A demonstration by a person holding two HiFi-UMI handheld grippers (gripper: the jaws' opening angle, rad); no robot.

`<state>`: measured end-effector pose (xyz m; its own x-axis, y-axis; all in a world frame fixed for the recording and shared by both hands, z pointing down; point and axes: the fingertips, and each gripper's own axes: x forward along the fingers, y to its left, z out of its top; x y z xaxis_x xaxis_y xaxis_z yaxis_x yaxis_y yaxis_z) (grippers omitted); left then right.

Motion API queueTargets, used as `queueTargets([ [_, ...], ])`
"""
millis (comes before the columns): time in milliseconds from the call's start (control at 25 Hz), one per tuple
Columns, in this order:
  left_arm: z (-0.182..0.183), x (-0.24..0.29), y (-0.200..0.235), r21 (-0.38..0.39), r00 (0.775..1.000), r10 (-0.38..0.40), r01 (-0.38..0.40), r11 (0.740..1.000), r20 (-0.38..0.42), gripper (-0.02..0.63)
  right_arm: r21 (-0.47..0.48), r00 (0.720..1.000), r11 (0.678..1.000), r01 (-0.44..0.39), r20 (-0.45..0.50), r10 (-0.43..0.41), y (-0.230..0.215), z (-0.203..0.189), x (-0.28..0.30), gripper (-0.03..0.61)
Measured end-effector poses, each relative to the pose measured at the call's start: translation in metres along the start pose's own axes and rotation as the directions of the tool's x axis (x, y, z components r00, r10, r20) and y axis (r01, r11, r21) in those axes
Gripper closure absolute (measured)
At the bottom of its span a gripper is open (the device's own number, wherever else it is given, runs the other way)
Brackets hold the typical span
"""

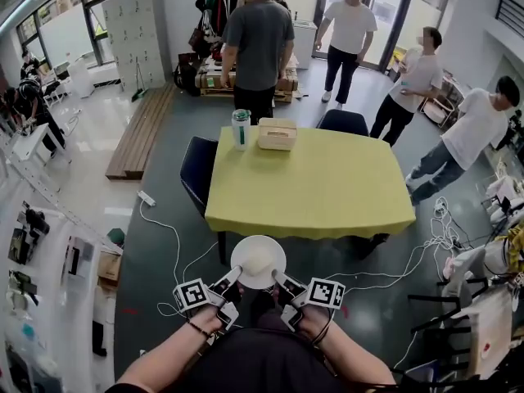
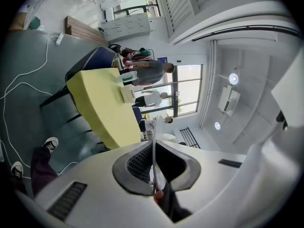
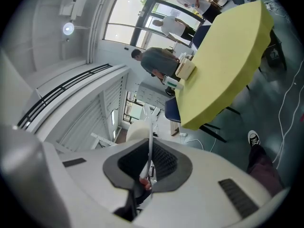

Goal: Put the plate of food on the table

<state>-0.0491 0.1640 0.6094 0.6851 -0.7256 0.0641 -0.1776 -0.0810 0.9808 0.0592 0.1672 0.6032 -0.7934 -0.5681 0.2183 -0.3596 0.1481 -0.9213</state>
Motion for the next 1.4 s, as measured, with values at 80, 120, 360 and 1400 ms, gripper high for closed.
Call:
queueTargets([
  [80,0.012,0.014,0.003,0.0,1.0,-0.001,0.001,1.0,0.007,0.598,0.0,1.0,1.0,-0.005,-0.008,0.005,-0.005,0.016,0.011,0.555],
  [120,0.019,0.023,0.003,-0.001,1.0,-0.007,0.007,1.0,0.011,0.598,-0.002,1.0,1.0,-0.009,-0.012,0.009,-0.007,0.025,0.017,0.555],
  [360,0.071,0.078,0.006,0.005,0.999,-0.005,0.005,1.0,0.037,0.598,0.0,0.999,1.0,-0.028,-0.04,0.028,-0.017,0.09,0.062,0.555],
  [1400,0.253,0.242,0.065,-0.045,0.993,-0.02,0.025,0.999,0.119,0.598,-0.019,0.989,0.998,-0.055,-0.141,0.052,-0.08,0.271,0.243,0.557],
])
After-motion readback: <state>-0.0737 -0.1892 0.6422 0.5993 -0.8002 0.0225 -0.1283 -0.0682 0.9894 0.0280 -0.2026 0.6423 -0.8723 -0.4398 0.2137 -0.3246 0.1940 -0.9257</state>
